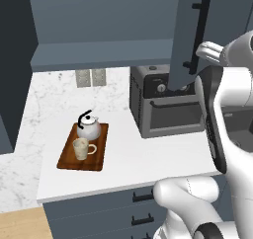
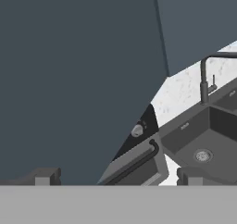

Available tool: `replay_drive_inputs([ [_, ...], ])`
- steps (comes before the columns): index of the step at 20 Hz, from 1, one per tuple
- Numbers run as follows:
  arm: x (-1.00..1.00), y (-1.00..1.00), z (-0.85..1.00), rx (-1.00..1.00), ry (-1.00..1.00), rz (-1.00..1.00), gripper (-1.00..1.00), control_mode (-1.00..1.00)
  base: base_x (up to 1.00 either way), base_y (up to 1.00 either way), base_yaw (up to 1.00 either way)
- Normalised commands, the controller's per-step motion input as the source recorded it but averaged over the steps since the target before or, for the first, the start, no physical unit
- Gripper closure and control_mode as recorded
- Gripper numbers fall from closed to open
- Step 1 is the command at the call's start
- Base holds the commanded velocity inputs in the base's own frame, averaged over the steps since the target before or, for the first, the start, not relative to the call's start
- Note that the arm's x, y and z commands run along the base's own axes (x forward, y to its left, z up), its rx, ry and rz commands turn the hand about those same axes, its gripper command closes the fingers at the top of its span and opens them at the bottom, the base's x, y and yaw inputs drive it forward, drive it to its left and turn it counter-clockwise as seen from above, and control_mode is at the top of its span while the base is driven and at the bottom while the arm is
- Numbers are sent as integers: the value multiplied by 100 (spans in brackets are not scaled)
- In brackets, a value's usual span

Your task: Pick the kettle from the counter and place it on the tray. Then pick the mug from the cabinet and place it on the tray. Then close the cabinet doors.

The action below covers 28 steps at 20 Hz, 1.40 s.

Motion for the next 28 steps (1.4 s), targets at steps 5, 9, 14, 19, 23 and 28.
replay_drive_inputs([
  [5, 78, 27, -37, -4, 5, 15, -100, -100, 0, 0, 0],
  [9, 74, 23, -31, -3, 0, 15, -100, -100, 0, 0, 0],
  [14, 80, 27, -42, -10, 0, 11, -100, -100, 0, 0, 0],
  [19, 86, 24, -44, -10, 0, 6, -100, -100, 0, 0, 0],
  [23, 79, 24, -51, -17, 0, 0, -100, -100, 0, 0, 0],
  [28, 79, 12, -40, -14, 0, 0, -100, -100, 0, 0, 0],
])
